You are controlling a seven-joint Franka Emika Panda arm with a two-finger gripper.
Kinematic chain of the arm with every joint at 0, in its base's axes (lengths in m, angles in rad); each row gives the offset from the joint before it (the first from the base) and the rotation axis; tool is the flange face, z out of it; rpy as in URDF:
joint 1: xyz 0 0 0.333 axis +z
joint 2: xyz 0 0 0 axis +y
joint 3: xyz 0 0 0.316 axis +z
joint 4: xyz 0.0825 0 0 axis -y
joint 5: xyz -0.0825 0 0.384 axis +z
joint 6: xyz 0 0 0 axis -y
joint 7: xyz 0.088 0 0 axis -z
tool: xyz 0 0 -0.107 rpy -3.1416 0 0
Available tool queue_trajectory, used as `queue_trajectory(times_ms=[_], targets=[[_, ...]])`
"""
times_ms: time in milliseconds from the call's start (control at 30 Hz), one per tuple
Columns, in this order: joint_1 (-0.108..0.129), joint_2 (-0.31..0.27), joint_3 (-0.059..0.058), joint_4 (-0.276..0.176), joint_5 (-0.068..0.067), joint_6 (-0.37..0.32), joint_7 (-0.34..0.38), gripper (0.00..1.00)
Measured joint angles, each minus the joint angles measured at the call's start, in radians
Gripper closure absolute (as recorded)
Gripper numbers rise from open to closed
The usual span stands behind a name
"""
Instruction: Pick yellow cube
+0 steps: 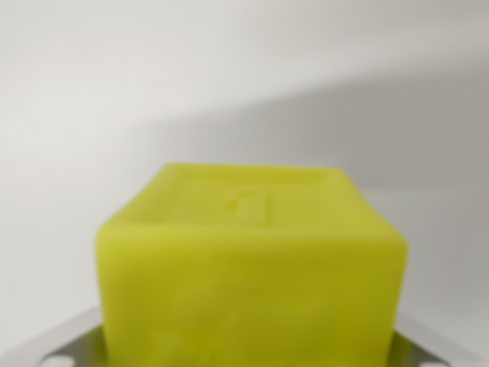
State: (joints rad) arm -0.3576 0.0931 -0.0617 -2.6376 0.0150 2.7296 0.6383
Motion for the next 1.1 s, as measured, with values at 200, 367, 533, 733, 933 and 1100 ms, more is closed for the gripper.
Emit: queue_trajectory(times_ms=[200,367,533,733,933,1100], targets=[[-0.002,-0.045,0.0,-0.001,-0.007,-0.044,0.005,1.0],[-0.003,-0.081,0.0,0.0,-0.012,-0.081,0.009,1.0],[-0.003,-0.116,0.0,0.002,-0.017,-0.119,0.012,1.0],[-0.004,-0.156,0.0,0.007,-0.021,-0.164,0.015,1.0],[-0.004,-0.194,0.0,0.015,-0.024,-0.209,0.018,1.0],[-0.004,-0.222,0.0,0.021,-0.027,-0.243,0.02,1.0]])
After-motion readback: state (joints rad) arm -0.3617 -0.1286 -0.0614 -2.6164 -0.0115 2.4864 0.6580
